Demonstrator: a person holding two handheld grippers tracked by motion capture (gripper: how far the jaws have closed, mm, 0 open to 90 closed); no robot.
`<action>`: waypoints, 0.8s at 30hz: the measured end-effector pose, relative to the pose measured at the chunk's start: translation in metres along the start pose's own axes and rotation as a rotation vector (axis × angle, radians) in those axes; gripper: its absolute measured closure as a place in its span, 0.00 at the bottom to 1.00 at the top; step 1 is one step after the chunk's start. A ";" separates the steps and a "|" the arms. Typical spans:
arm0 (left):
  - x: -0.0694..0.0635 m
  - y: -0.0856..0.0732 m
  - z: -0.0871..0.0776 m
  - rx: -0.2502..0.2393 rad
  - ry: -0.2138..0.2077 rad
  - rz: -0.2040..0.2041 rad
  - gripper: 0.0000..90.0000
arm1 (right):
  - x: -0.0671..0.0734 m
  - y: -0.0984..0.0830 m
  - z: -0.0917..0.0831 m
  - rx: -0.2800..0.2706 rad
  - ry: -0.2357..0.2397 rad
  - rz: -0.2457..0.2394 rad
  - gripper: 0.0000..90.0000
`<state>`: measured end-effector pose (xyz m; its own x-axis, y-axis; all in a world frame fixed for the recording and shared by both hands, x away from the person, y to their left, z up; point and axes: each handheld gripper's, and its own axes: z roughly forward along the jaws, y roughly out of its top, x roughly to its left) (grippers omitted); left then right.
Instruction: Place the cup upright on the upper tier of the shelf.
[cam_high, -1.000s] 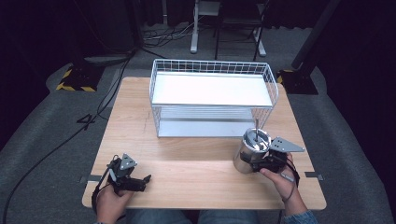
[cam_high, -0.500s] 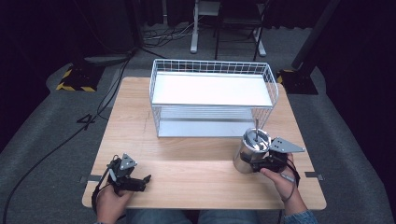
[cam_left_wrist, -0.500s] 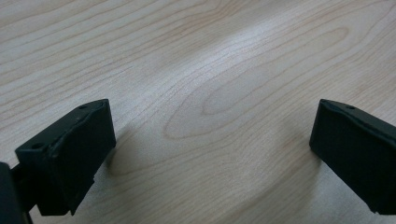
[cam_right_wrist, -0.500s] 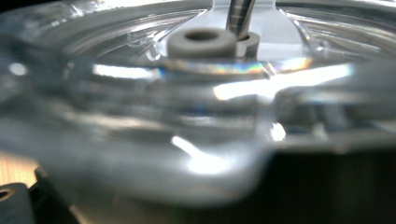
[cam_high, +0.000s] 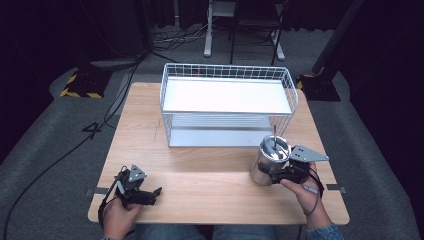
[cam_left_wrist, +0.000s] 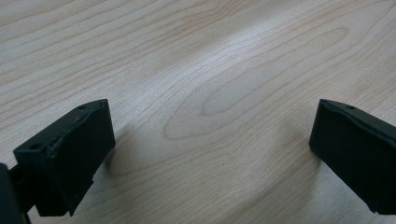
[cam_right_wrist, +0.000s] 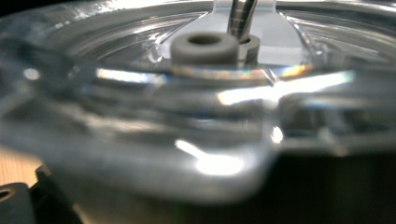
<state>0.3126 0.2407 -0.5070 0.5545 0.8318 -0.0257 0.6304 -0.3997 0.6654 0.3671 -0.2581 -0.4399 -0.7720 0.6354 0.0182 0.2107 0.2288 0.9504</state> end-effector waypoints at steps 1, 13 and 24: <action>0.000 0.000 0.000 0.000 0.000 0.000 0.00 | 0.000 0.003 -0.001 -0.002 0.000 -0.003 0.04; 0.000 0.000 0.000 0.000 -0.001 0.002 0.00 | 0.001 0.039 -0.010 -0.001 0.005 0.000 0.04; 0.000 0.001 0.001 -0.001 -0.003 0.007 0.00 | -0.002 0.078 -0.017 -0.003 -0.006 -0.033 0.04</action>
<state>0.3138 0.2403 -0.5071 0.5604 0.8279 -0.0237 0.6262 -0.4048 0.6663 0.3745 -0.2539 -0.3602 -0.7751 0.6317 -0.0149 0.1836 0.2477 0.9513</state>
